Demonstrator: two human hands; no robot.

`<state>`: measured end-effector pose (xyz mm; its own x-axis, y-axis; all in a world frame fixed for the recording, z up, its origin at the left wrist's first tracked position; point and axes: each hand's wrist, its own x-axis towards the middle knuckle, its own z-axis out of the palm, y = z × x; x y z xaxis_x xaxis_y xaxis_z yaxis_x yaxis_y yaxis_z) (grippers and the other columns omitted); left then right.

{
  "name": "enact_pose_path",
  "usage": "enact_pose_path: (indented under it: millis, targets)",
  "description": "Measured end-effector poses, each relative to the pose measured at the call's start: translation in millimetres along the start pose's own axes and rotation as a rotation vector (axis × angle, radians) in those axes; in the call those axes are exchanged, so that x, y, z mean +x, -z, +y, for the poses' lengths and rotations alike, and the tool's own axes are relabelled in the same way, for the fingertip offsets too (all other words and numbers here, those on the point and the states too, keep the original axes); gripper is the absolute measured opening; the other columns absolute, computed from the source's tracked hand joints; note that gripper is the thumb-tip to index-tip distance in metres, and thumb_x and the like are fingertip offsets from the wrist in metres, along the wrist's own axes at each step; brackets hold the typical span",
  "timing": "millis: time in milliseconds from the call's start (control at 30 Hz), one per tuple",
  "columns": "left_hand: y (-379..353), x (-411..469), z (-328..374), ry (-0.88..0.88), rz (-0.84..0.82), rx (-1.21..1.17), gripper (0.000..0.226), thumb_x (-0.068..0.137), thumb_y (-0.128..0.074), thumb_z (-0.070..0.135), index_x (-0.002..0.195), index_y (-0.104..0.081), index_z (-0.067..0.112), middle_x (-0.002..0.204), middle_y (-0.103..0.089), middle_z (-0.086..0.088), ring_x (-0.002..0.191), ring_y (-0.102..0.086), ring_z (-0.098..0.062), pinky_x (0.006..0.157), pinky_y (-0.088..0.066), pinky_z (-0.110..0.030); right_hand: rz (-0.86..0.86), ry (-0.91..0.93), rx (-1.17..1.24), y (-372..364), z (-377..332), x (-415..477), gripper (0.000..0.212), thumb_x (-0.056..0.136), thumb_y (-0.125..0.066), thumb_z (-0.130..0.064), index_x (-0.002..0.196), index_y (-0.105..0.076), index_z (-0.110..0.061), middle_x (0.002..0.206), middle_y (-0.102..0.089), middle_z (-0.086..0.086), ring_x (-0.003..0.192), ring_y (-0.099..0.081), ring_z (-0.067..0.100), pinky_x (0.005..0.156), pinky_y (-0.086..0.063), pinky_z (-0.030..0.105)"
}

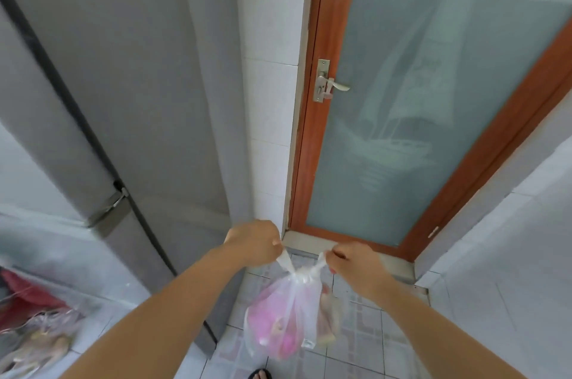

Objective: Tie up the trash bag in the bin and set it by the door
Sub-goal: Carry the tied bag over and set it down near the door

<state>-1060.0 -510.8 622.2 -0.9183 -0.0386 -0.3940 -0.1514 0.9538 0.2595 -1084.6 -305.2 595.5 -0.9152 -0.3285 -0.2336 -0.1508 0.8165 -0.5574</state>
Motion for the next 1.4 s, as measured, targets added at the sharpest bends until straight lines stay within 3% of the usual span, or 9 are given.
enact_pose_path:
  millis: [67,200,367,467,567,667,1000,1133,1400]
  targets:
    - [1,34,-13,0.004,-0.075,0.006,0.031,0.089,-0.043,0.025,0.059,-0.045,0.018,0.077,-0.054,-0.002,0.078,-0.055,-0.025,0.061,-0.037,-0.027,-0.061,-0.056,0.029,-10,1,31,0.035,0.087,-0.049,-0.024,0.054,-0.054,-0.017,0.040,-0.055,-0.016,0.035,-0.043,0.004,0.042,-0.029,0.020]
    - [-7,95,-34,0.051,-0.116,-0.024,0.028,0.094,-0.041,0.029,0.094,-0.065,0.013,0.102,-0.065,-0.008,0.099,-0.062,-0.028,0.073,-0.044,-0.030,-0.145,-0.120,0.089,-34,11,95,0.035,0.088,-0.049,-0.029,0.054,-0.050,-0.017,0.068,-0.071,0.008,0.048,-0.053,0.012,0.050,-0.033,0.026]
    - [-26,161,-50,0.041,-0.065,0.132,0.035,0.098,-0.033,0.032,0.112,-0.062,0.017,0.119,-0.063,-0.006,0.110,-0.060,-0.028,0.084,-0.048,-0.034,-0.234,-0.171,0.106,-63,24,168,0.041,0.089,-0.048,-0.026,0.048,-0.044,-0.021,0.052,-0.048,-0.002,0.046,-0.040,0.011,0.051,-0.031,0.028]
    - [-47,196,-61,0.046,-0.042,0.174,0.035,0.100,-0.032,0.031,0.113,-0.062,0.019,0.116,-0.064,-0.005,0.106,-0.061,-0.027,0.081,-0.049,-0.034,-0.321,-0.201,0.144,-83,36,209,0.040,0.088,-0.048,-0.020,0.048,-0.048,-0.023,0.045,-0.044,-0.004,0.042,-0.038,0.008,0.049,-0.030,0.025]
    - [-73,232,-76,0.097,-0.013,0.098,0.031,0.100,-0.033,0.031,0.116,-0.059,0.024,0.112,-0.064,-0.003,0.104,-0.061,-0.025,0.079,-0.048,-0.033,-0.366,-0.247,0.168,-105,51,245,0.031,0.088,-0.048,-0.020,0.060,-0.060,-0.012,0.047,-0.046,-0.005,0.043,-0.040,0.007,0.049,-0.030,0.025]
    - [-101,269,-93,0.150,0.031,0.013,0.029,0.099,-0.034,0.033,0.116,-0.057,0.028,0.112,-0.064,0.001,0.104,-0.060,-0.022,0.079,-0.047,-0.032,-0.376,-0.298,0.207,-130,67,280,0.030,0.089,-0.048,-0.018,0.061,-0.056,-0.010,0.050,-0.048,-0.008,0.041,-0.042,0.002,0.047,-0.030,0.020]
    - [-217,377,-150,0.262,0.117,-0.064,0.031,0.099,-0.032,0.035,0.107,-0.061,0.028,0.108,-0.063,0.006,0.098,-0.060,-0.016,0.073,-0.046,-0.029,-0.199,-0.455,0.307,-234,138,374,0.037,0.092,-0.043,-0.014,0.057,-0.043,-0.028,0.057,-0.048,-0.011,0.053,-0.044,0.008,0.048,-0.028,0.026]
    - [-271,412,-183,0.267,0.119,-0.041,0.030,0.098,-0.035,0.032,0.102,-0.064,0.026,0.106,-0.064,0.005,0.095,-0.060,-0.017,0.064,-0.038,-0.027,-0.196,-0.482,0.311,-288,172,413,0.037,0.090,-0.042,-0.014,0.054,-0.043,-0.021,0.054,-0.047,-0.001,0.051,-0.041,0.016,0.048,-0.026,0.029]
    - [-365,464,-210,0.294,0.106,0.001,0.032,0.099,-0.033,0.035,0.104,-0.064,0.027,0.103,-0.064,0.005,0.088,-0.062,-0.018,0.061,-0.031,-0.025,-0.247,-0.538,0.375,-379,242,445,0.038,0.095,-0.040,-0.019,0.059,-0.052,-0.017,0.057,-0.051,-0.003,0.056,-0.046,0.020,0.058,-0.036,0.030]
